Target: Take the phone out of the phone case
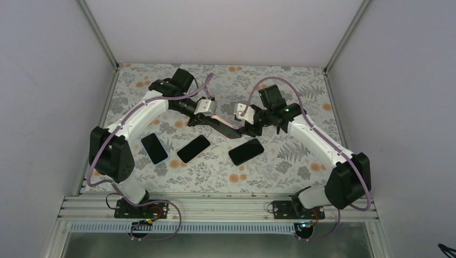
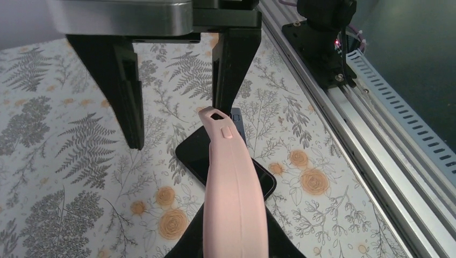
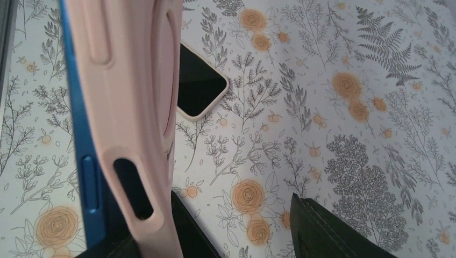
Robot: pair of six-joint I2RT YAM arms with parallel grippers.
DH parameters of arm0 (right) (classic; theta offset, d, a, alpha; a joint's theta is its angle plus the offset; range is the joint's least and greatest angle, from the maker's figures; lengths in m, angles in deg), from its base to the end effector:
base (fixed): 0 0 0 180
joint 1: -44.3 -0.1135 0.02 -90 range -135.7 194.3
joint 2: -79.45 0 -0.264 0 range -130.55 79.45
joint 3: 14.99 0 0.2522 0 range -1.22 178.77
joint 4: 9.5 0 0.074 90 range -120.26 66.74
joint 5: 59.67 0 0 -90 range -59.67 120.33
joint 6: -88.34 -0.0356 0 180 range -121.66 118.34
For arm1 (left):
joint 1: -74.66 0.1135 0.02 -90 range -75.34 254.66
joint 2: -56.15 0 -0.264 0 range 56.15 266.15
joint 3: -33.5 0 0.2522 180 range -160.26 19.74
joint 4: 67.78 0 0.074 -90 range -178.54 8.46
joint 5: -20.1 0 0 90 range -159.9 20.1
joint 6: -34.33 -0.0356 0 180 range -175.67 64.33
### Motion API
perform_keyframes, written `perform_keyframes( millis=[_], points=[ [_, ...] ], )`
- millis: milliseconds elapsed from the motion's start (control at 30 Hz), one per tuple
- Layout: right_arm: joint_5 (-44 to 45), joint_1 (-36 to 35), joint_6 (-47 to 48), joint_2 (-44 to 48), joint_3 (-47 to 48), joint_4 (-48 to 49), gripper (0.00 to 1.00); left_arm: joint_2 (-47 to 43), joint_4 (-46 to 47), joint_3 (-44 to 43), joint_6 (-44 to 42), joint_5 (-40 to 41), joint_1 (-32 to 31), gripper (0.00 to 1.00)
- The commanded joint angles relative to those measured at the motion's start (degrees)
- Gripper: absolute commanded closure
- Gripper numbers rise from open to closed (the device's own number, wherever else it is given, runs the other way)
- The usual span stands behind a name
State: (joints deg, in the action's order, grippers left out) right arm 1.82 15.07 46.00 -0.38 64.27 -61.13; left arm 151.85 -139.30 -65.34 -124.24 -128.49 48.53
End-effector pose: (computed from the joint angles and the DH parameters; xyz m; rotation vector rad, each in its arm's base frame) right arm 0.2449 0.1565 0.2877 -1.6408 1.7341 0.4661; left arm 0.2848 -0.1736 0.3040 1.8137 1.3438 -1.0188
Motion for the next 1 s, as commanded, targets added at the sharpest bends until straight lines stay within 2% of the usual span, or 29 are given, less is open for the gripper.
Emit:
perform_keyframes(
  millis=[0, 100, 200, 333, 467, 500, 533, 633, 667, 733, 833, 933, 967],
  points=[
    [-13.05, -1.97, -2.12, -3.38, 7.33, 7.05, 0.38, -1.49, 6.08, -0.71, 3.15, -16.90, -4.10, 0.98],
    [-22.07, -2.53, -0.24, -7.59, 14.01, -0.99, 0.37, -2.95, 16.06, 2.73, 10.25, -13.64, -4.10, 0.98],
    [-29.23, -2.65, 0.03, -10.82, 17.41, -5.16, 0.41, -4.37, 27.90, 6.56, 16.94, -8.46, -4.23, 0.98],
    [-33.52, -2.59, -0.09, -13.72, 18.77, -8.52, 0.64, -5.48, 40.44, 9.49, 21.79, 2.18, -4.54, 0.98],
    [-36.64, -2.32, 1.17, -14.33, 18.14, -11.40, 0.81, -6.59, 54.15, 13.60, 25.19, 11.99, -4.54, 0.98],
    [-37.24, -2.21, 0.68, -13.97, 17.60, -11.02, 0.91, -6.32, 55.23, 13.62, 25.11, 13.81, -4.48, 0.98],
    [-37.56, -1.94, -0.11, -13.43, 17.08, -10.37, 0.96, -5.83, 56.66, 13.57, 25.14, 16.31, -4.60, 0.98],
    [-35.79, -0.68, -2.56, -12.80, 16.16, -8.70, 0.97, -5.85, 61.87, 14.53, 26.51, 23.76, -4.63, 0.97],
    [-34.59, -0.05, -3.11, -13.29, 16.35, -8.83, 0.97, -6.75, 64.70, 15.86, 27.39, 26.13, -4.59, 0.93],
    [-33.65, 2.02, -1.68, -14.96, 17.48, -12.02, 0.97, -8.87, 67.46, 17.92, 25.86, 28.11, -4.46, 0.76],
    [-32.93, 6.52, 0.57, -19.23, 17.78, -16.04, 0.96, -10.01, 64.91, 16.77, 23.81, 31.52, -4.34, 0.59],
    [-32.22, 10.75, 0.81, -18.30, 14.41, -14.32, 0.96, -11.45, 66.16, 17.32, 24.22, 34.47, -3.03, 0.24],
    [-31.84, 11.82, 1.39, -17.80, 13.82, -14.35, 0.96, -12.08, 67.01, 17.79, 24.12, 34.76, -2.37, 0.03]
  ],
)
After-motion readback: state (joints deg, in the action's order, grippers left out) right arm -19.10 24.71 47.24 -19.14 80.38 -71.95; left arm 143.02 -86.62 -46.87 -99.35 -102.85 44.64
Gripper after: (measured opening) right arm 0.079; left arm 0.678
